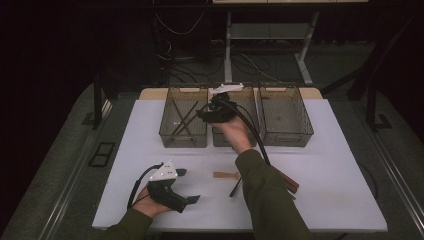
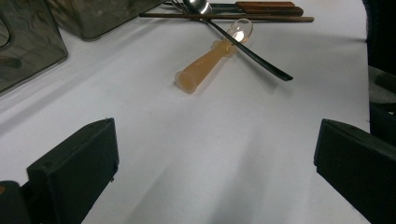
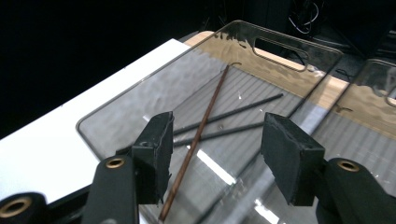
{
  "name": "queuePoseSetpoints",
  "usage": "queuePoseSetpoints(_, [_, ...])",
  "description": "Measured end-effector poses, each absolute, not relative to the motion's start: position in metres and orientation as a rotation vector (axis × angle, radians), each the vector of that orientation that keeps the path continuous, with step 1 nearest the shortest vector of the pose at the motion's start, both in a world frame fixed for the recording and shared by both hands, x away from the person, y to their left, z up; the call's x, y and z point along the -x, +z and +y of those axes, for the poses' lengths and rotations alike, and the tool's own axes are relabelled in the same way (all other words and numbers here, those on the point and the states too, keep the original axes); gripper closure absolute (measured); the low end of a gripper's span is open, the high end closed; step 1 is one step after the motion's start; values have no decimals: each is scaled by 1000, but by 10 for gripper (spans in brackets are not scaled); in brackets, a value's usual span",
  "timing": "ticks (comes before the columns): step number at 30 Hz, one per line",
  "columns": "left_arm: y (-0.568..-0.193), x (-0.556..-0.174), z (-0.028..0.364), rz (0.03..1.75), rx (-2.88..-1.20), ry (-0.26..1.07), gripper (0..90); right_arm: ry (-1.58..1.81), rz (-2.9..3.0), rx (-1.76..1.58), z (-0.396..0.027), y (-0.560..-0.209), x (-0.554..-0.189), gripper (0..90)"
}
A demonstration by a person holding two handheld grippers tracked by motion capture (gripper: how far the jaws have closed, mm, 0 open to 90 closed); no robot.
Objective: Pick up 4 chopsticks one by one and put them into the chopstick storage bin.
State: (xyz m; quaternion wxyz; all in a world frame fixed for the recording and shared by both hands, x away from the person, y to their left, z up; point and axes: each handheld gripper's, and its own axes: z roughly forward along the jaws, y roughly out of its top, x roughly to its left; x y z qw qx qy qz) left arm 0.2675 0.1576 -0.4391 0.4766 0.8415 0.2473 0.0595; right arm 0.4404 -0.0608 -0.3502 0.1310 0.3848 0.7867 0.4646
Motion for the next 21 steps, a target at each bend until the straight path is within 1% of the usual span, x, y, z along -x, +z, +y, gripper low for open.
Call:
queuePoseSetpoints(9, [-440, -268, 157, 622, -2048, 145, 0, 1398, 2308, -1049, -96, -345, -419, 421])
queuePoseSetpoints(21, [-441, -268, 157, 625, -2062, 142, 0, 1400, 2385, -972, -142, -354, -388, 390])
